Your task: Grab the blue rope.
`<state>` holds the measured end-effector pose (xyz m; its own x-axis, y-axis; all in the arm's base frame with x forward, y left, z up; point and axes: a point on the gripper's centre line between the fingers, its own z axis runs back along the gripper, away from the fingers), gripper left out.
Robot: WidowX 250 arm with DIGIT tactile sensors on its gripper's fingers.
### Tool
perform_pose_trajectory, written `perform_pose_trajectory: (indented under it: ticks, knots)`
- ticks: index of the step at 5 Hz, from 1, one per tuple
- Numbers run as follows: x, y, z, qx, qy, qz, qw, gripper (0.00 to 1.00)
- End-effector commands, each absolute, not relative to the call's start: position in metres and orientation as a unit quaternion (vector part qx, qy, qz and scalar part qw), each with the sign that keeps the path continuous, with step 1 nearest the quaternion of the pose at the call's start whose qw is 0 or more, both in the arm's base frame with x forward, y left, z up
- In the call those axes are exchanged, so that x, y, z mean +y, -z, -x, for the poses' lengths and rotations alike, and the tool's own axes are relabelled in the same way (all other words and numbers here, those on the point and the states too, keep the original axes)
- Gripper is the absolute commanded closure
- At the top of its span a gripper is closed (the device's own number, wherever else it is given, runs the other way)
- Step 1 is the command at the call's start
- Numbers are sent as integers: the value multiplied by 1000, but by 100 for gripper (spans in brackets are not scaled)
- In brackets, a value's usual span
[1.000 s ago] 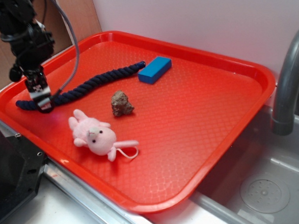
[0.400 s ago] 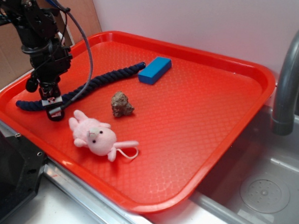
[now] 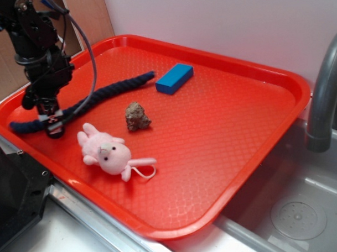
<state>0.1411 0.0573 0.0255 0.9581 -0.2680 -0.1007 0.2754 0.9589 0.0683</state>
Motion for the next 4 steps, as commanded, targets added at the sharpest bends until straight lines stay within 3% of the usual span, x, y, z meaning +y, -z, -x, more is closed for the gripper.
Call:
perform_pose_trajectory:
  ticks: [1,2,4]
  knots:
    - [21,-97,-168,54,-21,-15,998,100]
    - [3,-132,-173,55,-70,35,995,100]
    - [-39,-183,-171,14,-79,49,996,100]
